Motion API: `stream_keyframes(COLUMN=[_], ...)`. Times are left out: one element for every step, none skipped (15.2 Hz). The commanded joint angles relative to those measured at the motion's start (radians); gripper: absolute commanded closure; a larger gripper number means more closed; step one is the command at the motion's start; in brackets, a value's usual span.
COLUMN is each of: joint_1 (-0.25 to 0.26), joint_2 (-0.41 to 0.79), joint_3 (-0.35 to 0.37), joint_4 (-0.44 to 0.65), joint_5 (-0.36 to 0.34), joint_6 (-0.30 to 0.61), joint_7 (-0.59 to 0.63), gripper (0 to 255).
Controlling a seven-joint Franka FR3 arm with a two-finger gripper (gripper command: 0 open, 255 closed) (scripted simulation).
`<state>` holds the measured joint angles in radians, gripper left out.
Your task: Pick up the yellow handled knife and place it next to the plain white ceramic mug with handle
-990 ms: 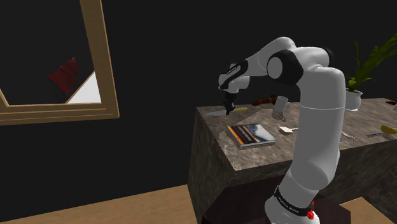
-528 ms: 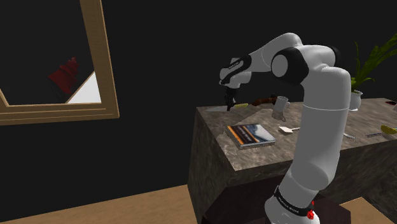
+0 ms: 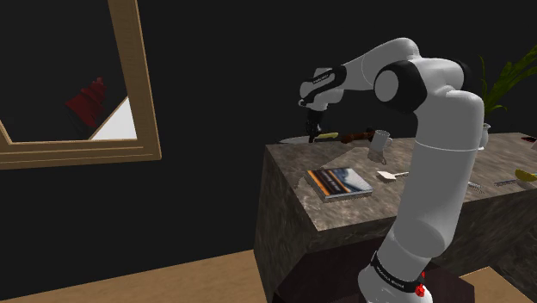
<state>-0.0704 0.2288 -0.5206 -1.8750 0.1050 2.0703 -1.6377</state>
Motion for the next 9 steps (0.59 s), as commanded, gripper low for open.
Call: stream_keyframes(joint_1=[0.001, 0.001, 0.002, 0.003, 0.003, 0.004, 0.004, 0.004, 0.005], joint_2=[-0.006, -0.011, -0.015, -0.019, -0.024, -0.027, -0.031, -0.035, -0.038], joint_3=[-0.001, -0.002, -0.003, -0.004, -0.004, -0.005, -0.006, -0.006, -0.007], joint_4=[0.022, 0.03, 0.038, 0.047, 0.055, 0.064, 0.074, 0.083, 0.093], joint_5=[-0.004, -0.008, -0.01, -0.013, -0.016, -0.018, -0.021, -0.023, -0.025], joint_6=[-0.027, -0.039, -0.051, -0.064, -0.076, -0.088, -0.101, -0.113, -0.126], joint_7=[0.004, 0.005, 0.007, 0.009, 0.01, 0.012, 0.013, 0.015, 0.016], gripper=[255, 255, 255, 255, 255, 255, 255, 255, 255])
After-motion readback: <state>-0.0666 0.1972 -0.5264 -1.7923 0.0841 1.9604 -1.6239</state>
